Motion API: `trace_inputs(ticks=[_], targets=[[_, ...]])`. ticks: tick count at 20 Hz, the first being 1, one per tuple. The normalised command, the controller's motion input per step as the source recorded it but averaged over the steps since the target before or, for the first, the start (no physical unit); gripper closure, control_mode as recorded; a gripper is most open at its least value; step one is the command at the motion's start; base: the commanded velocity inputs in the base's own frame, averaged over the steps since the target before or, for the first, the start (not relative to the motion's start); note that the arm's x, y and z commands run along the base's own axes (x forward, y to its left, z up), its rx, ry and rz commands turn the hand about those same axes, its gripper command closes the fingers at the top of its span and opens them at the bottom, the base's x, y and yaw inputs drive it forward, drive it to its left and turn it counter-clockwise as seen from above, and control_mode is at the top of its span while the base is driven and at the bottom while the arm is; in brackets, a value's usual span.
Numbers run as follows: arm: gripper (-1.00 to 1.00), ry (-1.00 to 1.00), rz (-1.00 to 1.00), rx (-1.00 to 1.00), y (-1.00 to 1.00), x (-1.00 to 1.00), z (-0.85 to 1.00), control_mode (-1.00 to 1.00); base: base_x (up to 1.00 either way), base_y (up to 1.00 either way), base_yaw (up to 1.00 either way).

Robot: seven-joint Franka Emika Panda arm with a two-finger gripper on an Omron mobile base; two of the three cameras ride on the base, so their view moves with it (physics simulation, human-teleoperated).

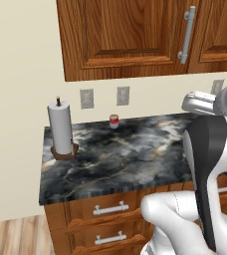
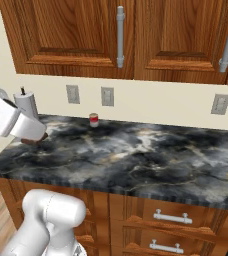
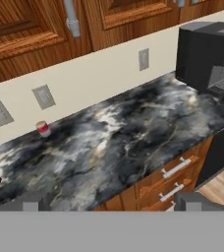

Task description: Close all open cabinet doors.

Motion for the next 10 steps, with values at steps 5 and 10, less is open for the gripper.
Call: trace_inputs(ticks=[5, 10], targets=[[-1.00, 0.00, 0.00, 0.00, 0.00, -0.05, -0.02, -1.00, 0.00, 0.00, 0.00], [-1.00, 0.02, -0.10, 0.05, 0.03, -0.32, -0.19, -1.00, 0.00, 0.00, 0.00]])
